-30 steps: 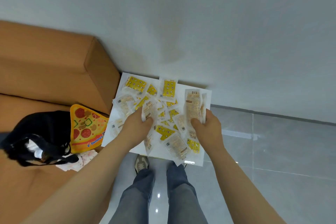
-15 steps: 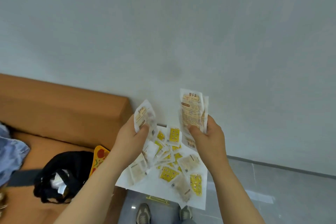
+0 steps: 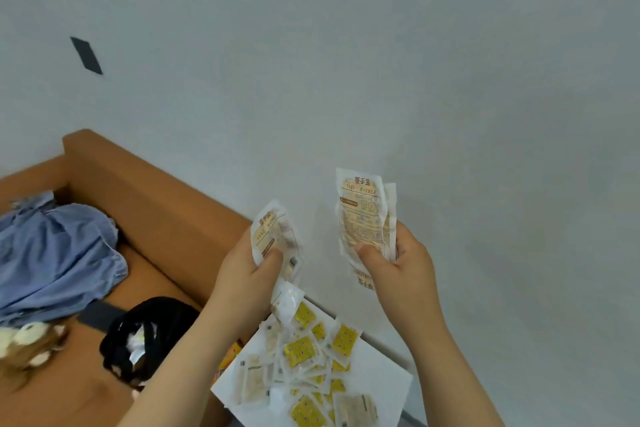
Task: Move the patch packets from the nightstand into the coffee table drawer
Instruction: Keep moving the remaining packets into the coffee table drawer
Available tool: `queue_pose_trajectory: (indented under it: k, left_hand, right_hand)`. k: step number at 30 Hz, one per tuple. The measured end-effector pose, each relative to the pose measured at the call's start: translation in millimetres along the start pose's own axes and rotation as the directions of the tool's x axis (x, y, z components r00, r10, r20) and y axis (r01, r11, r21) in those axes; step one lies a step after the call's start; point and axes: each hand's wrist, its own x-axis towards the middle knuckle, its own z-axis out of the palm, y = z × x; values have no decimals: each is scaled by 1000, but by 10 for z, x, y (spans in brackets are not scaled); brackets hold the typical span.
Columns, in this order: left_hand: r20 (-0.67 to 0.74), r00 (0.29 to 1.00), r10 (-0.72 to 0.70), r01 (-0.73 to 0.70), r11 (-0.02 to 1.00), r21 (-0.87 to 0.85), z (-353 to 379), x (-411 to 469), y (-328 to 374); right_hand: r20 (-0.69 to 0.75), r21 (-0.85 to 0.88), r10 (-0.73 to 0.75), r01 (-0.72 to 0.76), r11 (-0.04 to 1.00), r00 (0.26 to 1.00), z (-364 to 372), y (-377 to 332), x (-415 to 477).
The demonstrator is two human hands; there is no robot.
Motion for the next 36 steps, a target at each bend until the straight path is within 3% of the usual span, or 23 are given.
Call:
queue_pose_trajectory:
  k: [6,14,19,26,36]
  left_hand:
    - [-193,981,-26,24,1000,-13,-259,-341,109]
    - [-431,899,-85,90,996,-7,-963,-790,-21]
    - [-598,783,-171,146,985,-90,-1621,-1345,-242]
    - [-773,584,-249,234,963,-134,-2679,-2416,-541]
    - [-884,351,-307,335,923,-188,-3891,-3943,-991]
  right_hand:
    - [168,46,-63,56,997,984,159,-209,-5]
    - [411,106,-169,137,985,896,890,-558,-268]
    - [568,159,-234,173,972,789,1576,-799,-674]
    - [748,261,-319,183,948,582,2667,-1226,-1688]
    - [856,356,-389,158,921,340,3912,-1645,-3264]
